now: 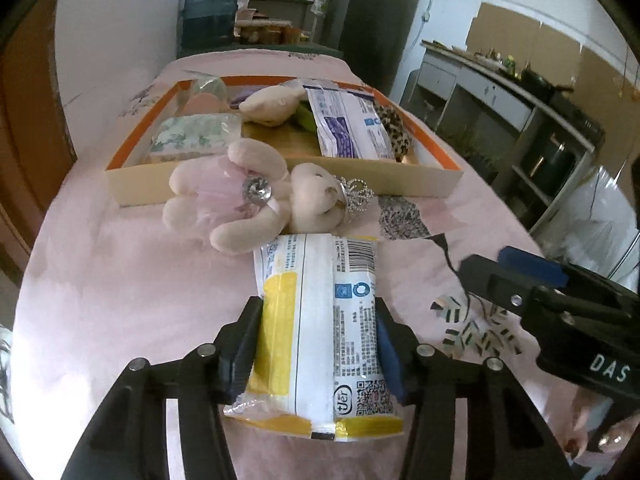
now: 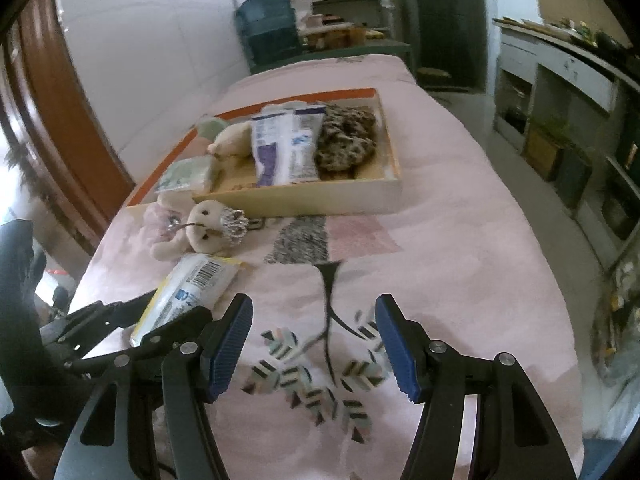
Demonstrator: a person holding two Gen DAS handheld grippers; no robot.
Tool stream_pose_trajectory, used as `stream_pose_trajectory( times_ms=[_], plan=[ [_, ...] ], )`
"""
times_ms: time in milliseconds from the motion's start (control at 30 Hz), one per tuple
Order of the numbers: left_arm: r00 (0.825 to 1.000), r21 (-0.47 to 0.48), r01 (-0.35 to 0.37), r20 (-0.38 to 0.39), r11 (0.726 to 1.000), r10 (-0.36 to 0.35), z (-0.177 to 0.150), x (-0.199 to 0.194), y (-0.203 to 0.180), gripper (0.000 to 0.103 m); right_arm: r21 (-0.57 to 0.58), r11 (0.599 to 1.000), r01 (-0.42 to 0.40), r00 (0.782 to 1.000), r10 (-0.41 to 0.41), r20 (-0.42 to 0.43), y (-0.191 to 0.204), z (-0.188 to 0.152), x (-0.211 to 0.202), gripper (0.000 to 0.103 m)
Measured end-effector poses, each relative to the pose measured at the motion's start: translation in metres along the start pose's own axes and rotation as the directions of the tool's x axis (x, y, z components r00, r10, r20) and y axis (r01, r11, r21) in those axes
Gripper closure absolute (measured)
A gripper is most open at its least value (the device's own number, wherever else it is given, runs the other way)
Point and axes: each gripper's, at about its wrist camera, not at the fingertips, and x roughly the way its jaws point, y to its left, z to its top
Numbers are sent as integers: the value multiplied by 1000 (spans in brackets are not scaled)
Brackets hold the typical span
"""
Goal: Organize soft objects
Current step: 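Grasp the white tiara bunny with right tool while left tool holds the snack bag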
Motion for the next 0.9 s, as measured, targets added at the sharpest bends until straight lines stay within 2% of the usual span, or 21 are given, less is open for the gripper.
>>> stream_pose_trajectory(
  times_ms=[133,300,400,600,800,900],
  plan=[
    [1000,-28,28,2,999,-28,-3,-9,7,51,-53,989,-139,990,137,-28,8,18,7,37],
    [1000,-48,24,-2,999,-24,-13,-24,17,51,-193,948,-255,966,241,-93,31,44,26,37],
    [1000,-70,7,4,998,-7,-18,-33,26,51,-233,924,-302,951,277,-134,42,53,43,28],
    [999,-113,-9,35,994,13,-16,-46,44,51,-184,910,-372,919,334,-209,44,64,78,28],
    [999,-145,-9,52,989,17,-11,-49,55,51,-158,893,-421,895,381,-232,47,72,101,28],
    [998,-154,-12,51,988,20,-12,-49,59,51,-146,876,-460,874,418,-246,51,73,107,28]
  ],
)
